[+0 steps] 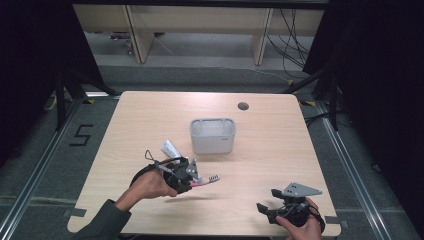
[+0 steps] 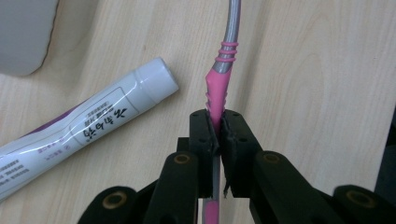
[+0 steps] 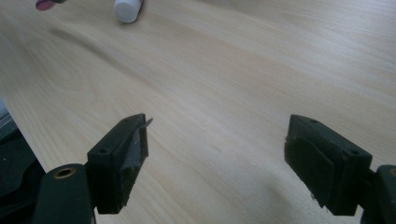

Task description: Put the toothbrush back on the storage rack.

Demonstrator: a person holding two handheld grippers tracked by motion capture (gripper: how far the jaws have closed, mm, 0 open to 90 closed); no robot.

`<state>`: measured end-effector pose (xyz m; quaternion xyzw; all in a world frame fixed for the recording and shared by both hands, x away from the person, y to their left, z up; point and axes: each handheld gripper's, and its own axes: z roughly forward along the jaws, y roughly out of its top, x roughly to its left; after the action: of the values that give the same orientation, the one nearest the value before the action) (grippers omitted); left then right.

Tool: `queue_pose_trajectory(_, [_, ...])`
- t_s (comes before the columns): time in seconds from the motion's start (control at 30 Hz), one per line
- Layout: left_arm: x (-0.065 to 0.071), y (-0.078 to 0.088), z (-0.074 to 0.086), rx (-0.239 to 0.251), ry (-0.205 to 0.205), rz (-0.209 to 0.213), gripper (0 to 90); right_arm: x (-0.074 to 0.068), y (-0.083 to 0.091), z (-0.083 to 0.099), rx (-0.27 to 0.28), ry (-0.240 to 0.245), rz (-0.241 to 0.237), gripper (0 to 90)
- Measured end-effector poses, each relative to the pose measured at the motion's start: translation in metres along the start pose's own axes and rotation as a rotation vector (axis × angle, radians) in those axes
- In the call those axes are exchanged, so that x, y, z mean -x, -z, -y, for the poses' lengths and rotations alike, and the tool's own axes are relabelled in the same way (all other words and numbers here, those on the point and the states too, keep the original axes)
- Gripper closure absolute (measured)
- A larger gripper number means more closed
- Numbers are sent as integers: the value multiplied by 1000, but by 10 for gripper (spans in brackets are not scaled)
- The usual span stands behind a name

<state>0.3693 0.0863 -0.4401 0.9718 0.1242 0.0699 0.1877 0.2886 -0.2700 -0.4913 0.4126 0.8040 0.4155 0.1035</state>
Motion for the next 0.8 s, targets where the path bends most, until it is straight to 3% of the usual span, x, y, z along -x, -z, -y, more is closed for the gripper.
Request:
queue_pose_trajectory(0.13, [-4, 6, 3, 39, 15, -4, 827, 0, 0, 0, 1, -1, -1, 226])
queue_pose_trajectory(0.23, [-7, 11, 4, 86, 39, -35, 827, 2, 0, 0, 10, 24, 12, 226])
queue_pose_trajectory(0.33, [-11, 15, 6, 138, 61, -49, 827, 0, 0, 0, 0, -3, 0, 226])
queue_pose_trajectory(0.4, [-13, 17, 8, 197, 86, -58, 827, 2, 0, 0, 6, 24, 9, 226])
queue_pose_trajectory(0.47, [-14, 18, 8, 201, 75, -43, 827, 0, 0, 0, 0, -2, 0, 226])
queue_pose_trajectory(0.53, [-17, 19, 10, 248, 92, -62, 827, 0, -1, 0, 5, 1, 3, 226])
queue_pose_trajectory(0.67, [-22, 22, 14, 313, 139, -86, 827, 0, 0, 0, -2, -8, -1, 226])
queue_pose_trajectory(0.7, [-24, 23, 15, 330, 149, -87, 827, 2, 0, 0, 3, 19, 10, 226])
queue_pose_trajectory(0.77, [-28, 23, 17, 370, 188, -107, 827, 2, 0, 0, 4, 19, 10, 226])
queue_pose_trajectory(0.8, [-31, 24, 18, 387, 202, -111, 827, 0, 0, 0, -2, -7, -1, 226])
